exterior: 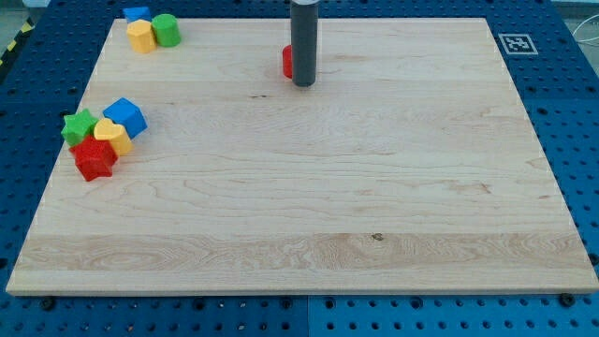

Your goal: Slide the red circle below the green circle

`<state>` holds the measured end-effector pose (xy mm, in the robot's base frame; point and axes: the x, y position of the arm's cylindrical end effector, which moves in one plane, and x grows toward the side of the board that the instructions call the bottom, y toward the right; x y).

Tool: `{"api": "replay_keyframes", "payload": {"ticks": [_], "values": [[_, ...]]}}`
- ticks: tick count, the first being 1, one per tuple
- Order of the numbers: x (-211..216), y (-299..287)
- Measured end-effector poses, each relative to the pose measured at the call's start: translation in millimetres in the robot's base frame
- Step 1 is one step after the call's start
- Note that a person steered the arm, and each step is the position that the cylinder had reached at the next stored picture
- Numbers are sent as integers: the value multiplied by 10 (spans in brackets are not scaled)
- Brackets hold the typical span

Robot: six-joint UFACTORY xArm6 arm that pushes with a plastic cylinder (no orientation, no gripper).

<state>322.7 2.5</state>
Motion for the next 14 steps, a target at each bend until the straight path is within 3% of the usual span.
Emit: {"api": "replay_keyframes", "payload": {"ticks": [3, 7, 9, 12, 14], "values": [[-379, 270], [-357, -881], [-295, -996], [-319, -1682], [-631, -1459]]}}
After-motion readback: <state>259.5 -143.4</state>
